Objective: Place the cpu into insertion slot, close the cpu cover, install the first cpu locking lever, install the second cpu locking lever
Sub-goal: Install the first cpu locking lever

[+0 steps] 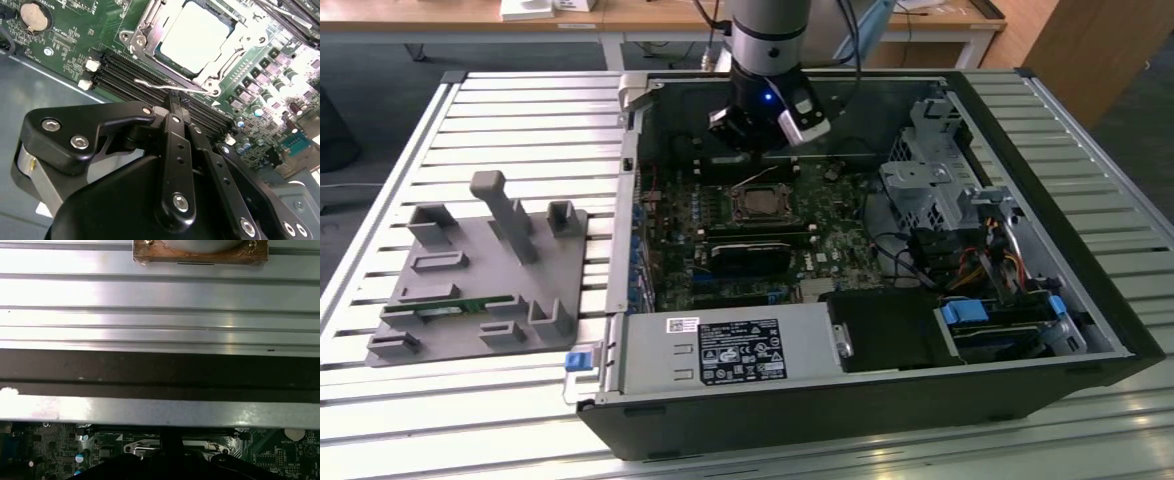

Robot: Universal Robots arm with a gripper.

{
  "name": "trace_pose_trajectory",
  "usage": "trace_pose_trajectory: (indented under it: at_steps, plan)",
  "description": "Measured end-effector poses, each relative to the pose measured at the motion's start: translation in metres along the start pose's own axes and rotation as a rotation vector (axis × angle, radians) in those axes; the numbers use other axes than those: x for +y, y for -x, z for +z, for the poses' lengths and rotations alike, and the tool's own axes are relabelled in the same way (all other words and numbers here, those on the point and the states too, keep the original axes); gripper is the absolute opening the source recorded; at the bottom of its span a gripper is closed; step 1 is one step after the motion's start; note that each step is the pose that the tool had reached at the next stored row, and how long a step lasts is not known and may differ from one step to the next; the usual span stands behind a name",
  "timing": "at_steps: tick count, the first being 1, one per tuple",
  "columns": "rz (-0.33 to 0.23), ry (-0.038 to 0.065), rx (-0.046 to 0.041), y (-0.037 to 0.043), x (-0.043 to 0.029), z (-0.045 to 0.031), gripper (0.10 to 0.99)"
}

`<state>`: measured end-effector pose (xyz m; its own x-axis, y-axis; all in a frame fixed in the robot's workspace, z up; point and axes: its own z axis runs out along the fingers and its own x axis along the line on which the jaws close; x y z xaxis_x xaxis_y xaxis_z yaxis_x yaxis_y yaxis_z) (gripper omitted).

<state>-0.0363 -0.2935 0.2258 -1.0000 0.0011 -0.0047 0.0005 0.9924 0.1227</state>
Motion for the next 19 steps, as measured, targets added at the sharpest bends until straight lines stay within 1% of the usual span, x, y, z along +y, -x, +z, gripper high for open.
trace_pose_trajectory:
  at_steps: [9,14,19]
  plan:
    - [0.000,0.000,-0.0001,0.0108,0.0000,0.0043,0.106]
    - [0.000,0.000,-0.0001,0.0151,-0.0003,0.0069,0.106]
    - [0.000,0.000,0.0000,0.0192,-0.0009,0.0114,0.106]
